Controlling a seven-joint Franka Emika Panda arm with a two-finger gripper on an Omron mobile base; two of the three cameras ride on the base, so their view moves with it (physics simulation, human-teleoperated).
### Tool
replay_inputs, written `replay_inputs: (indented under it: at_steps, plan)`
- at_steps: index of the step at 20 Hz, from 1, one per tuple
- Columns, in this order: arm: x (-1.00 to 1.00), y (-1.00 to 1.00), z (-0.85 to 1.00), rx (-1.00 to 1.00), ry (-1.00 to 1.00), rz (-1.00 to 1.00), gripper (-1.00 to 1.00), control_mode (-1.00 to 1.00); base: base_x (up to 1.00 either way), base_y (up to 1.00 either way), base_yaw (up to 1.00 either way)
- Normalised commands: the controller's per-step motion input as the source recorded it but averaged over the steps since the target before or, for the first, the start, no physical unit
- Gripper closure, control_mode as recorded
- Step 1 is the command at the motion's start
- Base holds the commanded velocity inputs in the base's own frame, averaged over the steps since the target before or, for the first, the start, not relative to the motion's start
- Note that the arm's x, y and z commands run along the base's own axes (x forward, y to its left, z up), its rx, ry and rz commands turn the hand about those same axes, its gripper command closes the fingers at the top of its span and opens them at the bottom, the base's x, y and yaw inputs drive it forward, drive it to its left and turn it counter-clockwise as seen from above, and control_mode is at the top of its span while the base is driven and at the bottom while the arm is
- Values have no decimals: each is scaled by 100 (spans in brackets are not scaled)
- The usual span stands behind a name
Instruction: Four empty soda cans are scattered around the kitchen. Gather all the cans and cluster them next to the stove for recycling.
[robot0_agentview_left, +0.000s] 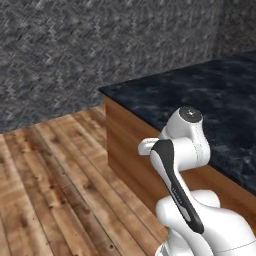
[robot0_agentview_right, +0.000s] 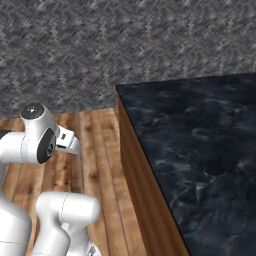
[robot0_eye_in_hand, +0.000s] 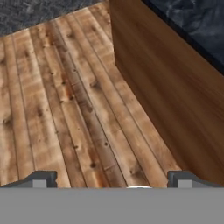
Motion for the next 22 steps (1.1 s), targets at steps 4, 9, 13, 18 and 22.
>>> replay_inputs:
  at_steps: [4,9,13,18,22]
  plan:
    - [0,0,0,0,0,0,-100,100,45,34,0]
    - [0,0,0,0,0,0,-100,100,50,35,0]
    - [0,0,0,0,0,0,-100,100,51,35,2]
    - [0,0,0,0,0,0,-100,100,48,34,7]
    - [0,0,0,0,0,0,-100,100,43,32,15]
